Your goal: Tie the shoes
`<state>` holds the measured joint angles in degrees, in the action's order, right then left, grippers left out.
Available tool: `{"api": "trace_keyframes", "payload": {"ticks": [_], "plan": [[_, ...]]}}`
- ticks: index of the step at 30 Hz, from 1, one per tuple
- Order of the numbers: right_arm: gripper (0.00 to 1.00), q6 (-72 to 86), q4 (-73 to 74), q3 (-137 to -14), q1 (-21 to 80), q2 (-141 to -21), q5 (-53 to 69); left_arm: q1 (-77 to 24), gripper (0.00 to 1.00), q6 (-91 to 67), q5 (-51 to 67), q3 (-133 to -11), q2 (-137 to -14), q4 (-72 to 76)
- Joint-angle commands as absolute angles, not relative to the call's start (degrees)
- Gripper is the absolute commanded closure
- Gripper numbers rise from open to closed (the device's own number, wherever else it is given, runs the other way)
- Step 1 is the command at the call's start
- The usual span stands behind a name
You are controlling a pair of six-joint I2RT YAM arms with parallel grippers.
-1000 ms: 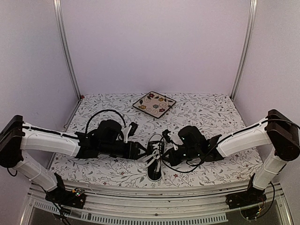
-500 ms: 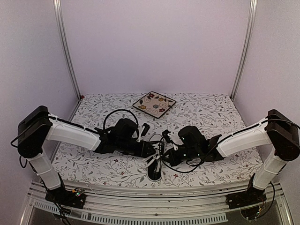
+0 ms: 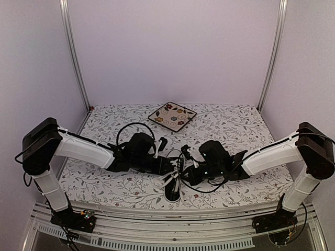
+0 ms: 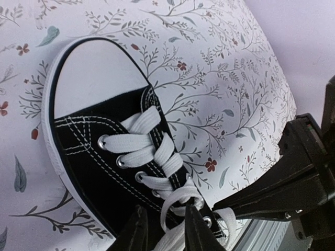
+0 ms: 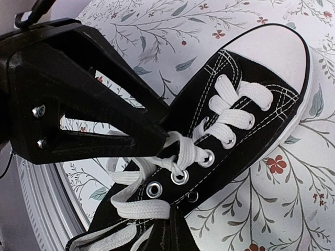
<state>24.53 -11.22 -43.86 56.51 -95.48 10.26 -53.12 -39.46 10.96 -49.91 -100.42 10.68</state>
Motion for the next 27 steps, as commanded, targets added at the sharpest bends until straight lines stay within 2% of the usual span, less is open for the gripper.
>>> {"api": "trace_keyframes", "payload": {"ticks": [1, 6, 11, 24, 27], "plan": [[0.98, 25.00, -12.92, -43.19, 56.32, -96.33, 11.18, -52.40, 0.76, -40.50, 10.82, -49.54, -101.28, 14.47], [0.98, 25.29, -13.01, -42.92, 56.30, -96.24, 11.18, -52.45, 0.76, -40.43, 11.65, -49.74, -102.42, 14.75], [0.98, 25.34, -13.10, -42.90, 56.26, -96.15, 11.22, -52.41, 0.83, -40.61, 12.13, -49.66, -103.01, 14.85], [0.98, 25.65, -13.16, -42.72, 56.33, -95.50, 10.88, -52.38, 0.85, -40.78, 13.37, -49.70, -104.99, 15.33], [0.98, 25.83, -13.18, -42.58, 56.33, -95.29, 10.61, -52.43, 0.82, -40.99, 14.60, -49.45, -105.20, 15.78]]}}
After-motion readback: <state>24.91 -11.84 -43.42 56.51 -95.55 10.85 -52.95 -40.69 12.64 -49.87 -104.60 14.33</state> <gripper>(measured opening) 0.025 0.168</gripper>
